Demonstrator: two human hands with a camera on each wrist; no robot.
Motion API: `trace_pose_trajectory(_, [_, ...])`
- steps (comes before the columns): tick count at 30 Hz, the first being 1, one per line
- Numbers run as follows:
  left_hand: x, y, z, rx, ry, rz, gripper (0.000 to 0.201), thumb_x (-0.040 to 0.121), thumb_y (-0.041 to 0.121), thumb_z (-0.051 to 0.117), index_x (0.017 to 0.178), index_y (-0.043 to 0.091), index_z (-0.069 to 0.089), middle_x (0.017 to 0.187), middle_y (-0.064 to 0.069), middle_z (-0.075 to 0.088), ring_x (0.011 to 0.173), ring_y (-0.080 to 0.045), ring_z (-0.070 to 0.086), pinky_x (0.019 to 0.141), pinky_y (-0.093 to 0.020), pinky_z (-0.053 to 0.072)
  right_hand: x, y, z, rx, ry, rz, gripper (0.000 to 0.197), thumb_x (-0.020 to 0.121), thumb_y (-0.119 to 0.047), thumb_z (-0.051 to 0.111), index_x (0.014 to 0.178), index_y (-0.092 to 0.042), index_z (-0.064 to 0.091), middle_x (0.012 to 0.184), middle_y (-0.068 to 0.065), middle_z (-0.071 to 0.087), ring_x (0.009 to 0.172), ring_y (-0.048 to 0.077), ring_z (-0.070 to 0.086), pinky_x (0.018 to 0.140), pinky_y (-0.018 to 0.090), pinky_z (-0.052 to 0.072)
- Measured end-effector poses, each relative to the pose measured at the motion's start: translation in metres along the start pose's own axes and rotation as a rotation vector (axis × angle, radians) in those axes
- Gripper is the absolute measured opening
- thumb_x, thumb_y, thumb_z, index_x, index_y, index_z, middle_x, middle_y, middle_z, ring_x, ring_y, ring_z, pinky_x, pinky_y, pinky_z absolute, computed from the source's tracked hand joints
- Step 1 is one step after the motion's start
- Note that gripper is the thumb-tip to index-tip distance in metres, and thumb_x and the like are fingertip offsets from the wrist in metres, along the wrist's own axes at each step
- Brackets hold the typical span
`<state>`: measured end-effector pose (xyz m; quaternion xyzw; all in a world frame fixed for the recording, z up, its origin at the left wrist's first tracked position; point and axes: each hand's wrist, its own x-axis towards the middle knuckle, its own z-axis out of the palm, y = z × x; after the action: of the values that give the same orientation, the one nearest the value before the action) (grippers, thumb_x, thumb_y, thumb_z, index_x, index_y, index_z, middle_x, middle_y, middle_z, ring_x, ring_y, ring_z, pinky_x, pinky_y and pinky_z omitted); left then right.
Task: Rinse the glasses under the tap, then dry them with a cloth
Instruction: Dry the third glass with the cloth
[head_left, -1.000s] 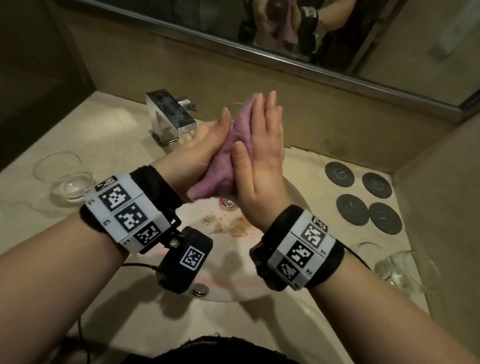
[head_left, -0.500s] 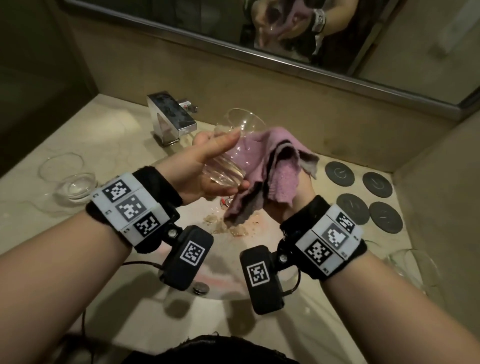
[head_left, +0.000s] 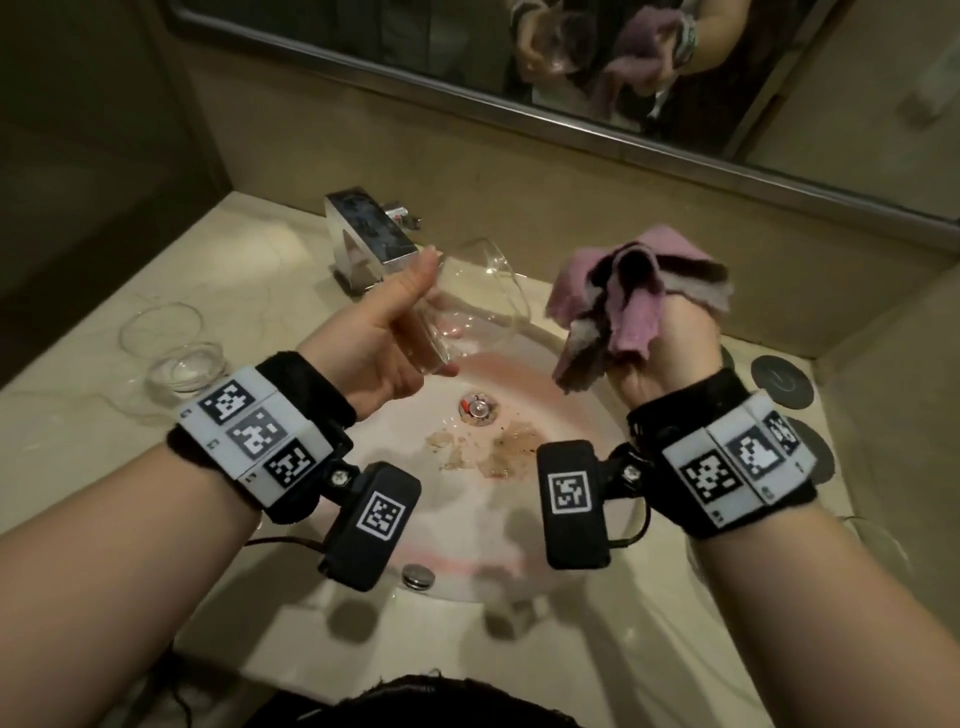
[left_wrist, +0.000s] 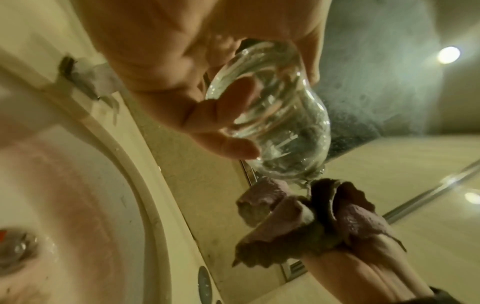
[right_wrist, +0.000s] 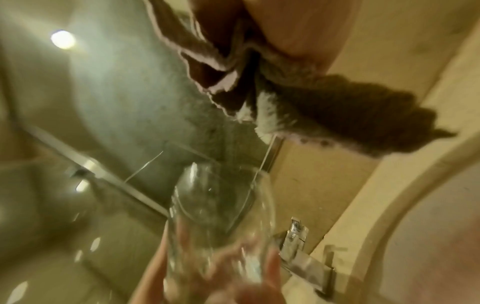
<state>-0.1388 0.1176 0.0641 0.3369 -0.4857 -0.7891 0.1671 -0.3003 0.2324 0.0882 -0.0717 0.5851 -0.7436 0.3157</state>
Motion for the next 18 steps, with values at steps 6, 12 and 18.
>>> trace_pose_trajectory(6, [0.004, -0.010, 0.000, -0.202, -0.117, -0.111, 0.059, 0.076, 0.067, 0.052, 0.105, 0.016, 0.062, 0.082, -0.007, 0.056, 0.051, -0.015, 0.047, 0.040, -0.017, 0.027, -0.037, 0.032, 0.030, -0.446, -0.332, -0.421, 0.009, 0.094, -0.043, 0.047, 0.100, -0.036, 0.048, 0.096, -0.016, 0.059, 0.083, 0.002, 0.061, 0.074, 0.033, 0.053])
trace_pose_trajectory(12, [-0.005, -0.022, -0.013, -0.275, -0.120, -0.183, 0.060, 0.081, 0.067, 0.044, 0.101, 0.016, 0.067, 0.081, -0.009, 0.059, 0.042, -0.016, 0.046, 0.032, -0.010, 0.029, -0.020, 0.041, -0.005, -1.117, -0.744, -0.773, 0.045, 0.083, -0.059, 0.043, 0.124, -0.039, 0.047, 0.119, -0.034, 0.048, 0.115, -0.010, 0.045, 0.115, 0.055, 0.004])
trace_pose_trajectory(18, [-0.001, -0.012, -0.021, -0.051, -0.145, -0.152, 0.078, 0.073, 0.071, 0.055, 0.124, 0.012, 0.057, 0.087, -0.014, 0.062, 0.040, -0.014, 0.047, 0.031, -0.012, 0.029, -0.005, 0.048, 0.008, -1.354, -1.018, -1.021, 0.061, 0.086, -0.063, 0.042, 0.127, -0.020, 0.054, 0.128, 0.005, 0.061, 0.132, 0.020, 0.037, 0.116, 0.047, -0.004])
